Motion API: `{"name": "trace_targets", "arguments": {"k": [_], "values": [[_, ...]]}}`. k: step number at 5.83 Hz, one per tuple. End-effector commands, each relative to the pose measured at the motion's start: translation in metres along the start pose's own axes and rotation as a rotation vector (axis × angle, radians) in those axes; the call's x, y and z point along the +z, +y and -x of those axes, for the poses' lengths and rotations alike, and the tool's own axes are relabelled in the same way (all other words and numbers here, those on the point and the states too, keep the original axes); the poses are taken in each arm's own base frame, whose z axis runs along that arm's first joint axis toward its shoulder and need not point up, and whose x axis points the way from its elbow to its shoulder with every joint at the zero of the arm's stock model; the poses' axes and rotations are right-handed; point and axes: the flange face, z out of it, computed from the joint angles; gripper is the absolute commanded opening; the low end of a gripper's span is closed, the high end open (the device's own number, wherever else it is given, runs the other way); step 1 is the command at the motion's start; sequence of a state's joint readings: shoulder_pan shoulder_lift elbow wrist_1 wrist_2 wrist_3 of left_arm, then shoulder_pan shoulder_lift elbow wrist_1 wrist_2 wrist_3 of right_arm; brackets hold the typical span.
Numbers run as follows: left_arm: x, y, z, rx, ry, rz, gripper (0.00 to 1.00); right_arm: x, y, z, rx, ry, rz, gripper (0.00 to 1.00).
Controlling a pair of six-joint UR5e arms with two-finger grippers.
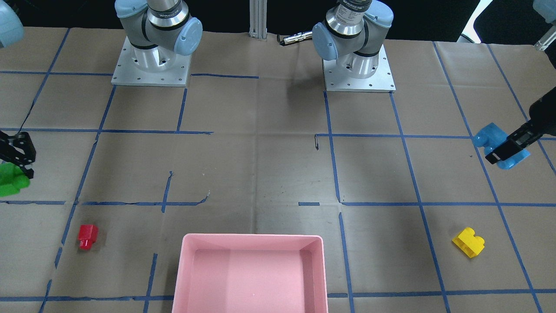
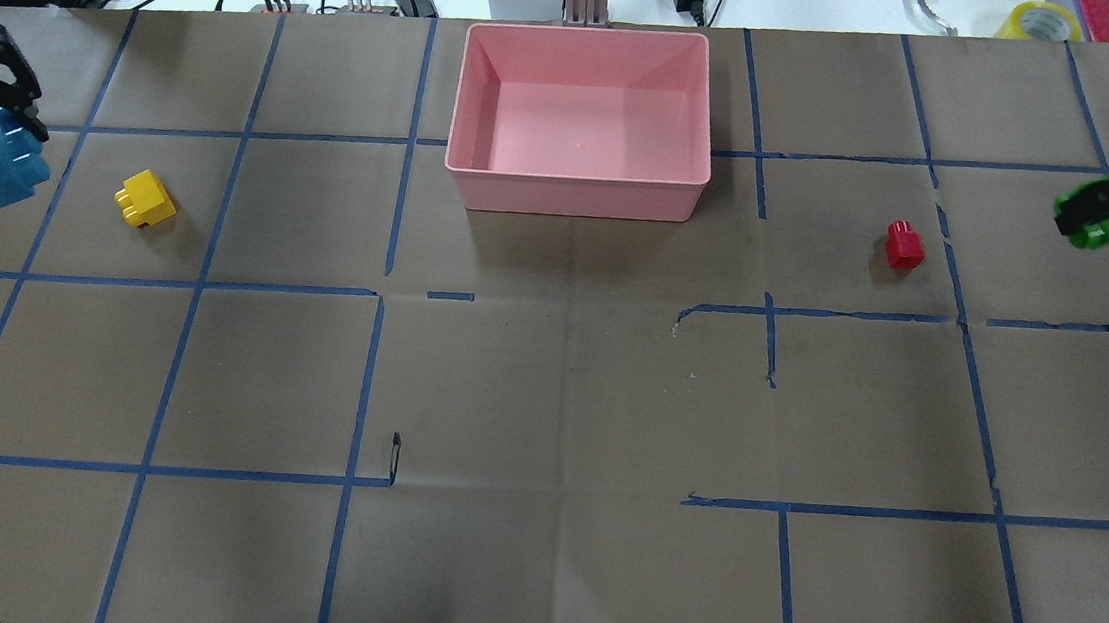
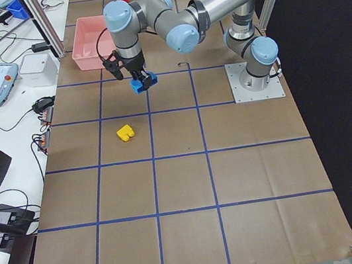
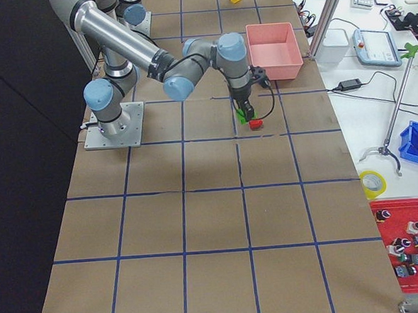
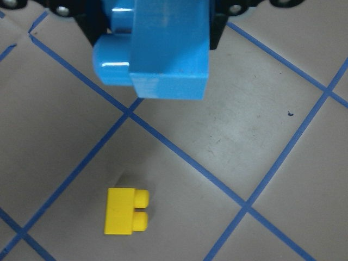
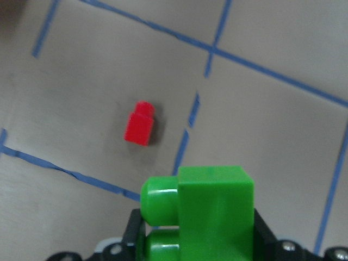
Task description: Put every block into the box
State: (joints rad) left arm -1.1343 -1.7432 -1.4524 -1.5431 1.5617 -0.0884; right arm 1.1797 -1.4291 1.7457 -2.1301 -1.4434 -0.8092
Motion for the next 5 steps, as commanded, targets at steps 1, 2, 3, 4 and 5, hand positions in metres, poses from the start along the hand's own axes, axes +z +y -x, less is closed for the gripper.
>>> {"name": "trace_targets", "arguments": {"k": [1, 2, 3, 4, 5], "values": [[-0.003, 0.030, -0.113, 0.211, -0.001, -0.021, 0.10, 0.024, -0.134, 0.116, -0.210, -0.153, -0.135, 0.08], [-0.004, 0.028, -0.172, 0.284, 0.001, -0.039, 0.10, 0.041, -0.197, 0.162, -0.233, -0.176, -0.186, 0.06], [-0.012, 0.017, -0.213, 0.335, 0.007, -0.051, 0.10, 0.072, -0.242, 0.208, -0.202, -0.242, -0.244, 0.06], [-0.006, 0.007, -0.253, 0.363, 0.012, -0.033, 0.10, 0.098, -0.257, 0.237, -0.134, -0.345, -0.284, 0.06], [0.005, -0.004, -0.286, 0.390, 0.035, -0.021, 0.10, 0.108, -0.258, 0.255, -0.064, -0.441, -0.273, 0.13]]}}
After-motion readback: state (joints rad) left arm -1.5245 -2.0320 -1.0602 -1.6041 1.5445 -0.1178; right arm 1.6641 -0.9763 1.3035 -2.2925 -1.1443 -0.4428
